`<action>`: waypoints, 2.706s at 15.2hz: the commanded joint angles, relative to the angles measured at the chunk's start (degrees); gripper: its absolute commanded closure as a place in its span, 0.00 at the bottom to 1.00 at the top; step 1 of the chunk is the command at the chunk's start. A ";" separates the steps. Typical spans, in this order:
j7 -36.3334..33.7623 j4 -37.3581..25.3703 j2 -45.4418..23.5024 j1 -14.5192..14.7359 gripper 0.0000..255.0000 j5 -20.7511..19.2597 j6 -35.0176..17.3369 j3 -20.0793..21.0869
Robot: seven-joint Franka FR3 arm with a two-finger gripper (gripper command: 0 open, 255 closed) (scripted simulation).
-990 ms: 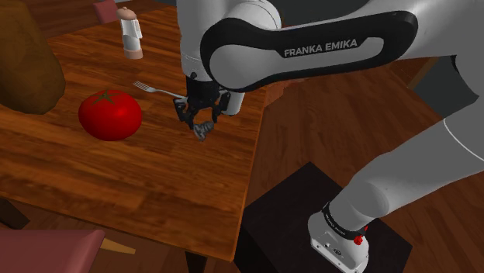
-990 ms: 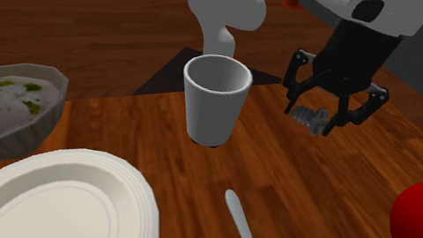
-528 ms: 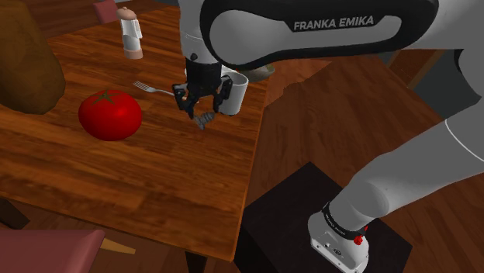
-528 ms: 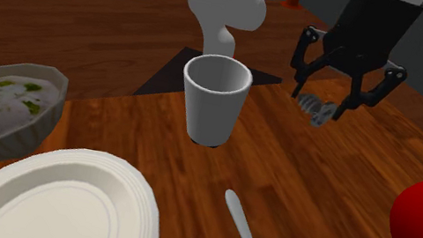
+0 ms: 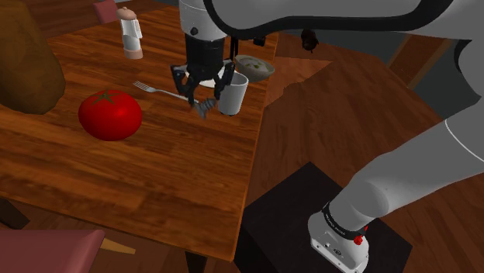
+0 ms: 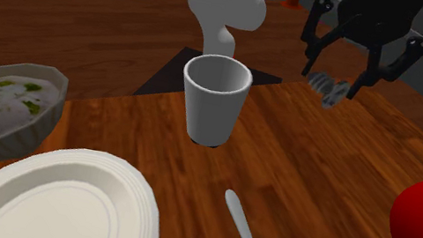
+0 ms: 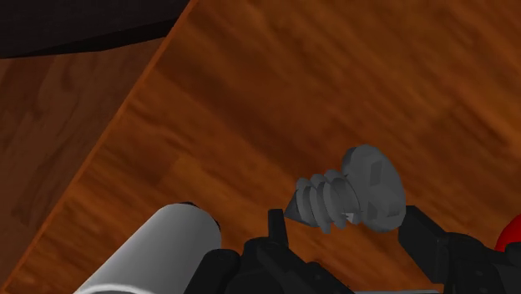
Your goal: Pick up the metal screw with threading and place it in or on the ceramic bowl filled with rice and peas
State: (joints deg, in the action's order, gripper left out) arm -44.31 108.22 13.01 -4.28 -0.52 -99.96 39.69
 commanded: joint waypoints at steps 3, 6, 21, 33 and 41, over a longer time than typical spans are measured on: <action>0.32 -3.43 -0.27 -0.18 1.00 -0.19 3.22 -0.17; 0.35 -6.19 -0.79 -0.31 1.00 -0.49 5.56 -0.10; 15.09 -7.67 -2.16 -5.99 1.00 -2.06 4.79 -9.51; 27.81 -15.65 -11.39 -12.13 1.00 -5.78 3.17 -16.66; 34.94 -27.81 -21.95 -15.41 1.00 -8.66 4.63 -19.99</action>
State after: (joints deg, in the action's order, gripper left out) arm -10.34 81.94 -7.49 -19.27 -8.83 -95.34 20.13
